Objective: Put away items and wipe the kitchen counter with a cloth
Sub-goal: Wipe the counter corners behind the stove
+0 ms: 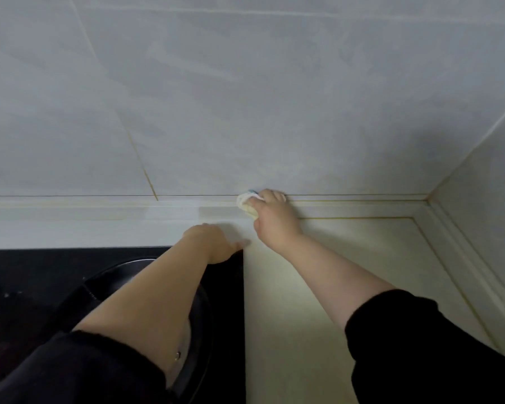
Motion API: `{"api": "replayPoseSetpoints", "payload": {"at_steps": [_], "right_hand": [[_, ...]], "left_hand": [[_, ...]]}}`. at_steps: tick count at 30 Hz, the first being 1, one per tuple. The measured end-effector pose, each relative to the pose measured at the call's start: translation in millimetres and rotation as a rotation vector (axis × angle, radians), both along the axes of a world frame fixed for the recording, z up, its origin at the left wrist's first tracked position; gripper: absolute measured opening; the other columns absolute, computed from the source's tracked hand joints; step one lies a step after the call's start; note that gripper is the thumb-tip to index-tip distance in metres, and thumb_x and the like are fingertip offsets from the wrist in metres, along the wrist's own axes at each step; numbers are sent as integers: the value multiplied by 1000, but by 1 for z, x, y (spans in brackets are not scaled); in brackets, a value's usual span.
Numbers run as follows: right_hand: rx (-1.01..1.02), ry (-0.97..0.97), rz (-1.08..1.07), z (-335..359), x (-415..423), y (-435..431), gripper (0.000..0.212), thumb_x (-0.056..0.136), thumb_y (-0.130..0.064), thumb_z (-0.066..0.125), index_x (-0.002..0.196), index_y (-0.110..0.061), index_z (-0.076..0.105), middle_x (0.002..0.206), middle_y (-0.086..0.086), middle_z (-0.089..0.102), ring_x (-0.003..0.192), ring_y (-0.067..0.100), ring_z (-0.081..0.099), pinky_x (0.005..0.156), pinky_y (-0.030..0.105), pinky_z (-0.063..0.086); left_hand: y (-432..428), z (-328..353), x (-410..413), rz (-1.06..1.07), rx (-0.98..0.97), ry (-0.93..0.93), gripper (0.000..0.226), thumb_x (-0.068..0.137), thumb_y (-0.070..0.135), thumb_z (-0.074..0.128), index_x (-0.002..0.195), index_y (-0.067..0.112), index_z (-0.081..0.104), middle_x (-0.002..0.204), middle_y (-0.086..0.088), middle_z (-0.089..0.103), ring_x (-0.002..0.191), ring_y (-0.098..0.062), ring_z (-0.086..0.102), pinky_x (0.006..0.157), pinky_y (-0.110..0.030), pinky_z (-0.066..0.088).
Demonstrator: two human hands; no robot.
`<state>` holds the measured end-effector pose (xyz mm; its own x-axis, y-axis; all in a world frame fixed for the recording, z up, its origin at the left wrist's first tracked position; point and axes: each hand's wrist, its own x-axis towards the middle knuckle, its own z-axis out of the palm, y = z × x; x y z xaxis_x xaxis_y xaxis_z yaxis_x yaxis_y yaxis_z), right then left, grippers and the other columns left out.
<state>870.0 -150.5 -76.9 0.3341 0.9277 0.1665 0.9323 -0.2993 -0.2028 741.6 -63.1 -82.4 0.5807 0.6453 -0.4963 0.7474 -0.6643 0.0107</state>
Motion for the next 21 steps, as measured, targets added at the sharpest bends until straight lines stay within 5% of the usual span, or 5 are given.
{"api": "replayPoseSetpoints", "payload": {"at_steps": [9,16,21], "right_hand": [[-153,-184,95,7,-5,13,47,84,-10,52,130,-15,48,131,8,38,120,30,33,94,42,32],[-198,-218,32,8,6,-1,51,89,-14,47,138,-27,43,135,7,36,123,30,33,93,38,34],[-308,-179,-248,8,44,-46,53,86,-12,50,136,-30,43,128,8,35,118,29,35,78,35,41]], "left_hand": [[27,14,-19,-209,40,88,94,74,66,64,150,25,25,150,-3,35,137,-25,34,110,-37,32],[28,17,-15,-316,129,109,75,72,62,69,130,17,50,129,-3,56,118,-25,52,96,-34,45],[30,18,-21,-339,132,71,67,71,64,69,112,12,60,112,-6,63,106,-26,57,85,-32,45]]}}
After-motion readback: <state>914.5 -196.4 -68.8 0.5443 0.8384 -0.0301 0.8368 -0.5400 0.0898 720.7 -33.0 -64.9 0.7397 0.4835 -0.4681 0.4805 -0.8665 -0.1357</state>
